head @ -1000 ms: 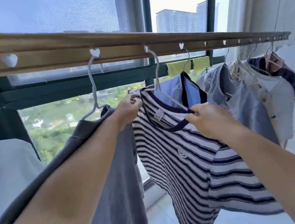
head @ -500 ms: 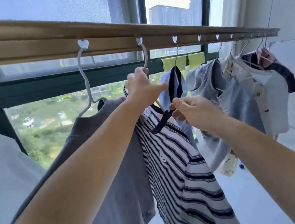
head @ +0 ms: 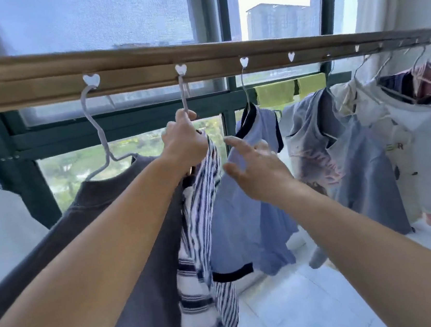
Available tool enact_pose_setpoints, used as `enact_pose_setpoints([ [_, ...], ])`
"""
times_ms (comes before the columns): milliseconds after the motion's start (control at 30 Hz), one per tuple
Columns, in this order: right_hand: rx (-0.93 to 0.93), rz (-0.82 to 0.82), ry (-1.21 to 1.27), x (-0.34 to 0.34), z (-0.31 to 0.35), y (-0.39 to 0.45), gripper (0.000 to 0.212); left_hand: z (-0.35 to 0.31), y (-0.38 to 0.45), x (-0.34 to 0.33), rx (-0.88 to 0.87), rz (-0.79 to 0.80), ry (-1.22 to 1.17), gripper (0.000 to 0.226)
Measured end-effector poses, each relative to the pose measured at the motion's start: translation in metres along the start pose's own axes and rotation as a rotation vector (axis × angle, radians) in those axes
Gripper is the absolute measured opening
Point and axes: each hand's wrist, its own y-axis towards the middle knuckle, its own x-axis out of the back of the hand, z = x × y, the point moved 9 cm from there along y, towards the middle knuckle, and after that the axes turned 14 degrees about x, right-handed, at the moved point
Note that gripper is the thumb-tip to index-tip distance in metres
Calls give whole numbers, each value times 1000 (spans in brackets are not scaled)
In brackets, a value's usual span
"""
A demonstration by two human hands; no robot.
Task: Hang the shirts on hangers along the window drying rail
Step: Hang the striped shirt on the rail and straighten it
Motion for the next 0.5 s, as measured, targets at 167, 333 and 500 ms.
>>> enact_pose_setpoints([
  [167, 79, 193, -81, -11, -3, 6, 42, 5, -6, 9, 64, -42, 93, 40],
  [333, 104, 185, -95, -1, -15, 8, 35, 14, -13, 21, 202, -177, 233, 36],
  [500, 110, 84, -72, 24, -42, 0, 18, 8, -39, 46, 343, -584, 388, 39],
])
